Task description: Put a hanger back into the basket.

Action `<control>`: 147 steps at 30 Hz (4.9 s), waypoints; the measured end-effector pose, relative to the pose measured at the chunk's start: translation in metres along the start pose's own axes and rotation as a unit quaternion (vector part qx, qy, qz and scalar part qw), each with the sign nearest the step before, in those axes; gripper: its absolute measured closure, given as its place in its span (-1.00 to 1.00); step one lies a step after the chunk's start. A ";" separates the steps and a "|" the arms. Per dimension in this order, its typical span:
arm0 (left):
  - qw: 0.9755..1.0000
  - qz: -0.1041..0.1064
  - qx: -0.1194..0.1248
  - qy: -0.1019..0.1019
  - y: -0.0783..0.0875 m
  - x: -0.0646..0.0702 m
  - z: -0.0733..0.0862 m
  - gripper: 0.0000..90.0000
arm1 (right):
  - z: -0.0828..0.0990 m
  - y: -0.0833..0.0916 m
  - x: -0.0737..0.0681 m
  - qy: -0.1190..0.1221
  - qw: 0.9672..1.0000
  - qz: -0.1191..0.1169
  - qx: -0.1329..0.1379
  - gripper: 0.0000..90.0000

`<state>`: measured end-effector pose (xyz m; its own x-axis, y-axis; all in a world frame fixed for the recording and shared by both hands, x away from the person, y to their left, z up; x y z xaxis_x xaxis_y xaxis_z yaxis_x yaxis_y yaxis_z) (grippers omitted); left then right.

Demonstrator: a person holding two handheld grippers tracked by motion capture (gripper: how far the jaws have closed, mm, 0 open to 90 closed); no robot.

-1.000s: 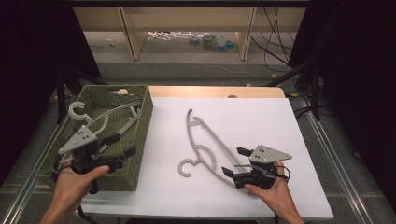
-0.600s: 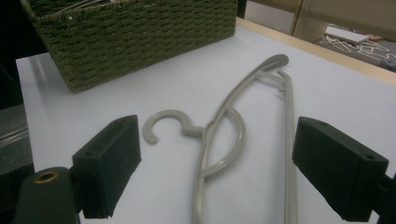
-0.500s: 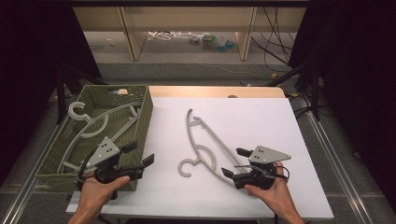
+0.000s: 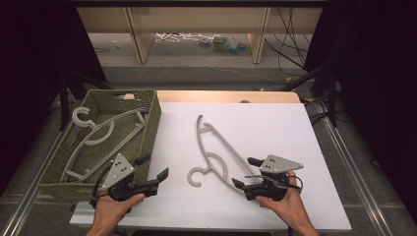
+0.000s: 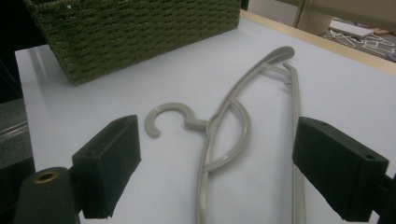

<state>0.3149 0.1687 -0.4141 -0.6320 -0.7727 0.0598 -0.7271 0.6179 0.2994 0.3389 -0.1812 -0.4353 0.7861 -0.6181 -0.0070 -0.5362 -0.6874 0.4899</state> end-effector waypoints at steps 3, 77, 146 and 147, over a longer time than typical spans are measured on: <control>1.000 0.008 -0.003 -0.006 0.000 0.006 0.003 -0.52 | 0.001 -0.002 -0.003 -0.003 1.000 -0.006 -0.006 -0.64; 0.998 0.049 -0.036 -0.008 -0.016 0.016 0.025 -0.51 | 0.011 -0.093 0.004 0.043 0.934 -0.046 -0.353 0.77; 0.917 0.128 -0.160 -0.341 -0.090 0.038 0.022 0.31 | -0.040 -0.018 -0.024 0.204 0.914 -0.154 -0.316 0.83; 0.914 0.133 -0.160 -0.349 -0.089 0.038 0.021 0.34 | -0.040 -0.017 -0.024 0.202 0.915 -0.154 -0.315 0.83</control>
<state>0.3499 0.0872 -0.4589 -0.8730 -0.2517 -0.4178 -0.4782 0.6101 0.6317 0.3411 -0.1392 -0.4090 0.9876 -0.1538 0.0306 -0.0864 -0.3708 0.9247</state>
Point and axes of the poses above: each handheld gripper's, and its own axes: y roughly backward along the jaws, z roughly out of its underside, x roughly to its right, the point moved 3 cm from there along -y, roughly forward along the jaws, and after that the axes turned 2 degrees about -x, right-handed, at the moved point
